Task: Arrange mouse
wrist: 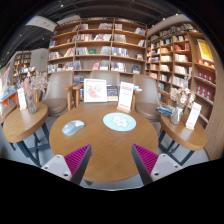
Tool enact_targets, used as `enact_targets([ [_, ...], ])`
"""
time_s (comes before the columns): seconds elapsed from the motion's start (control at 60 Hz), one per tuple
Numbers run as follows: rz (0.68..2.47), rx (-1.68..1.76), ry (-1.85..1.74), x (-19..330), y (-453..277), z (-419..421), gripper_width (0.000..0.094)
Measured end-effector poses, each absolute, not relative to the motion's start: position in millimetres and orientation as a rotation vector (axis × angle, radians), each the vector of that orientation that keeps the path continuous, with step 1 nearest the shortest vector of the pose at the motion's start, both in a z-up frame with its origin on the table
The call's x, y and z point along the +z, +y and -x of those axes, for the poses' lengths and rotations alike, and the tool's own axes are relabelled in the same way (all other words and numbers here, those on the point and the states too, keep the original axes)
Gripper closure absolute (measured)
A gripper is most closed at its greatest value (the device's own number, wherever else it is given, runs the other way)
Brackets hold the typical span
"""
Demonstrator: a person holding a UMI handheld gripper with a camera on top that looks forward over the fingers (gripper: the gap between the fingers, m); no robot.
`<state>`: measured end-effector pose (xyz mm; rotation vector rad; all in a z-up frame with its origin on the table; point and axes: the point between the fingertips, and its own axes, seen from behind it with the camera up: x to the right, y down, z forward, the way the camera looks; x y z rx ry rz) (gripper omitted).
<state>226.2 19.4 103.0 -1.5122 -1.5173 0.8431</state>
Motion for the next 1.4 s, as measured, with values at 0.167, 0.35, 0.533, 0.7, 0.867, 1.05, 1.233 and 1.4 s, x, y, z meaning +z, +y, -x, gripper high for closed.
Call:
enact_targets([
  [0.167,1.498,0.88,-1.578,94,-33,-210,0.0083],
  [0.35,1.485,0.891,-1.622,85,-86,-188,0.0083],
  [0.533,1.473,0.916,-1.639,69,-133,-169,0.0082],
  [0.7,1.484,0.909,-1.665,39,-160,-153,0.0086],
  [0.867,1.509,0.896,-1.662,17,-168,-125,0.0083],
  [1.05,1.515,0.904,-1.644,20,-175,-83,0.0085],
  [1.233,1.549,0.896,-1.654,13,-181,-43,0.0084],
  [1.4,1.591,0.887,-1.67,6,-188,-16,0.0085],
])
